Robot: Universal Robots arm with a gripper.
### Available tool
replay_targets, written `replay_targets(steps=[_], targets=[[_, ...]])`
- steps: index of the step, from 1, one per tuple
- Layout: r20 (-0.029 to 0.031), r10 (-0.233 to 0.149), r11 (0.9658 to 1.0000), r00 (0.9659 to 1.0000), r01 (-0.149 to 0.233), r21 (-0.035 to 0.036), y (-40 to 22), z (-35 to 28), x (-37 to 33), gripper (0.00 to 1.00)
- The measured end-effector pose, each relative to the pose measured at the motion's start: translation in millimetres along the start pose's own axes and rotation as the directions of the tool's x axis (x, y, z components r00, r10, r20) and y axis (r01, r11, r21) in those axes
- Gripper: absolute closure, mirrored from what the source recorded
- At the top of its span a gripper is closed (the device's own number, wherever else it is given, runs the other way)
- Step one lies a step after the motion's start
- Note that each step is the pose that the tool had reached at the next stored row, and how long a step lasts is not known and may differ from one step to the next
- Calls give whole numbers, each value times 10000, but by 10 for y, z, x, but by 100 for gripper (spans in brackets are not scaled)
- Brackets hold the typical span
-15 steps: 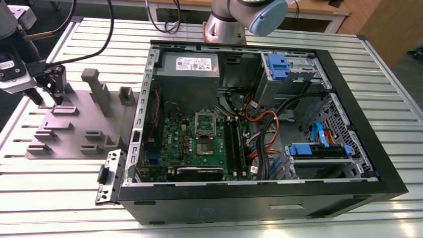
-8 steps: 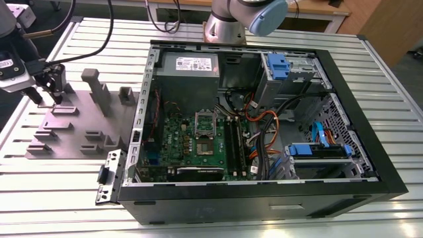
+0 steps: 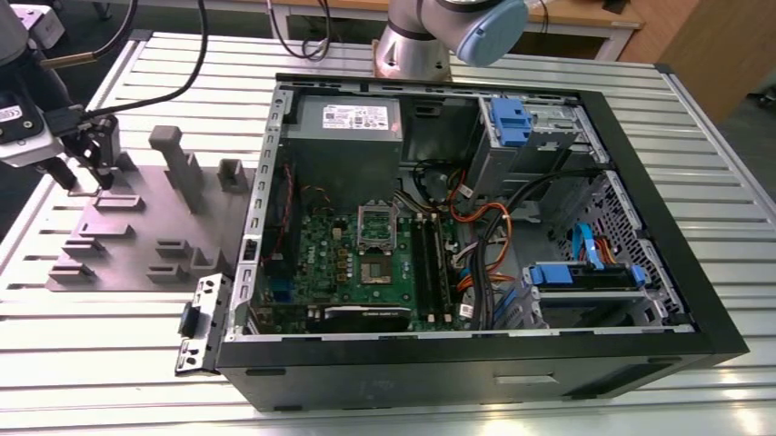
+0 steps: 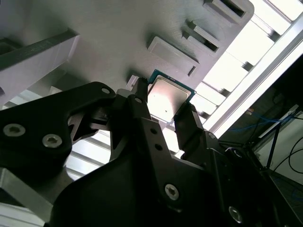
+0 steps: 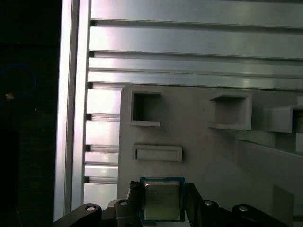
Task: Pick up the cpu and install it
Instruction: 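Pick up the cpu and move it towards the insertion slot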
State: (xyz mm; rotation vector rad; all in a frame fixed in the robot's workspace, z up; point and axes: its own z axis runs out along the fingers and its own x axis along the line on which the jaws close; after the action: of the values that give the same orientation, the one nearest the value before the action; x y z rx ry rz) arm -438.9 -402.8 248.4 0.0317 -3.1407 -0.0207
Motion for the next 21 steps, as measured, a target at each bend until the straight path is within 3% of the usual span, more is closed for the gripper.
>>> replay_targets(steps=[21], targets=[[0,0,10000,10000,0,0,1,-43,0,53]])
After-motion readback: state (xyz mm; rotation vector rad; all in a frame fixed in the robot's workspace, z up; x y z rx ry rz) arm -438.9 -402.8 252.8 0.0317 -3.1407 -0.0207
